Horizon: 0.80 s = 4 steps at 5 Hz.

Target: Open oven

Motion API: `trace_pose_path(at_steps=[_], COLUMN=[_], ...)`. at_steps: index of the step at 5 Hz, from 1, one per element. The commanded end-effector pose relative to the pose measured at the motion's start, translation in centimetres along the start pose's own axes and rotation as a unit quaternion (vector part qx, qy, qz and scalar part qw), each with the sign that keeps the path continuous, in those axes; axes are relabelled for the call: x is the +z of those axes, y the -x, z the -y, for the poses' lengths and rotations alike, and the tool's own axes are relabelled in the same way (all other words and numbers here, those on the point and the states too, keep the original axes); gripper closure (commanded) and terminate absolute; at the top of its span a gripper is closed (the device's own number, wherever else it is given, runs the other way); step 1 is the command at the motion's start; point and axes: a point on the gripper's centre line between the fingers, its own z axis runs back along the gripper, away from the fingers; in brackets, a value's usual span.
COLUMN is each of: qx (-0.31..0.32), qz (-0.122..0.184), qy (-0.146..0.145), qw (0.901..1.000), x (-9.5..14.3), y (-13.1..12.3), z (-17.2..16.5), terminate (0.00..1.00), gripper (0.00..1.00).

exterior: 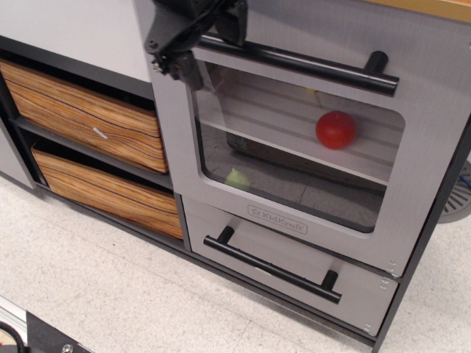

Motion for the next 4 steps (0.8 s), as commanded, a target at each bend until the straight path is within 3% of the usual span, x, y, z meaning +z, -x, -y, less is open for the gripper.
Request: trace_pose_path(at_steps=[1, 2, 4], qx=[0.056, 0.047, 0.021], qz=[0.003, 0.003, -0.024], qy=[0.022, -0.006, -0.015], qw=[0.9982, 0.9989, 0.9994], x=[-0.3, -1.6, -0.3], y=[-0.8, -0.2, -0.1], z=[1.1, 0.9, -0.1], terminate=[0.0, 0.0, 0.0], gripper=[0.0, 0.0, 0.0])
